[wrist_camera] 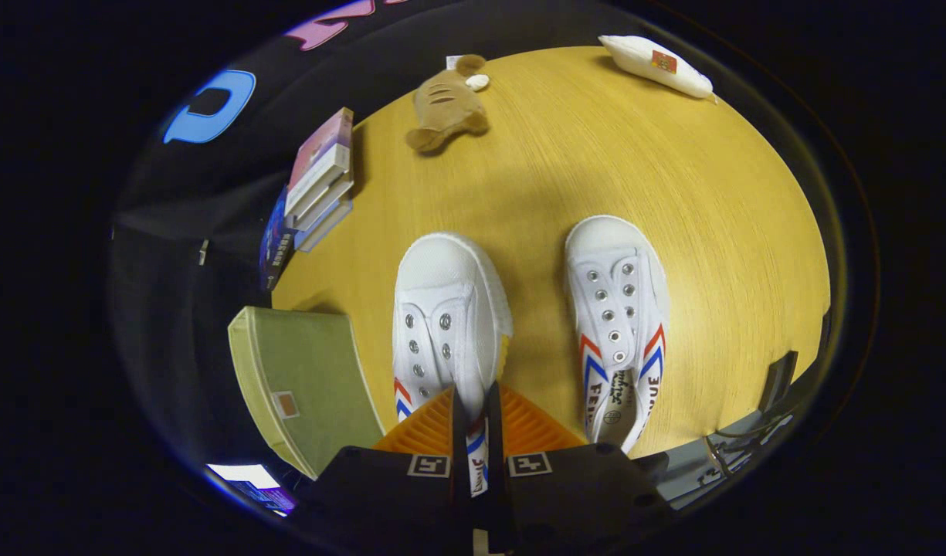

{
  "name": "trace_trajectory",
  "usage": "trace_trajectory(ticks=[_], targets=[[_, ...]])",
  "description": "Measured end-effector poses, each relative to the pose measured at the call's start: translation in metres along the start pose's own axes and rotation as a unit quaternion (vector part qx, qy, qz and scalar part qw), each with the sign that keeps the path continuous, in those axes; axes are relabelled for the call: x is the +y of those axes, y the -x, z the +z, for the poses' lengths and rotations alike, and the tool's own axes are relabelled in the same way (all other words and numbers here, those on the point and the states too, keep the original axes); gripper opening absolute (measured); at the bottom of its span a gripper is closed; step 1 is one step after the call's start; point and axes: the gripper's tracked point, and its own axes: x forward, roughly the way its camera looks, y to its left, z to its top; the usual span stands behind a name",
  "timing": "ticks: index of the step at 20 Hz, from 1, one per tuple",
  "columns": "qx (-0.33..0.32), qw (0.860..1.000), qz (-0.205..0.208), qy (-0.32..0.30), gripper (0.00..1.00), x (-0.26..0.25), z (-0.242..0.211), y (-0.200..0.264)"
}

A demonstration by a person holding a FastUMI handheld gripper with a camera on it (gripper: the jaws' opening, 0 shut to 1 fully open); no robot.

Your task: Open the storage box then place both shoes into the box .Put the left shoe in first, then the right shoe, with the right side of both shoes facing outward in a uniform manner.

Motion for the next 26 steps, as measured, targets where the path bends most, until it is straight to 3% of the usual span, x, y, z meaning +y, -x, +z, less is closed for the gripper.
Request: trace_trajectory(ticks=[8,14,21,26], targets=[[0.001,0.996,0.088,0.021,0.12,0.138,-0.01,0.046],[0.046,0.989,0.139,0.015,0.12,0.239,-0.043,0.037],[0.103,0.987,0.124,0.014,0.12,0.304,-0.094,-0.018],[0.108,0.99,0.087,0.018,0.12,0.313,-0.108,-0.059]])
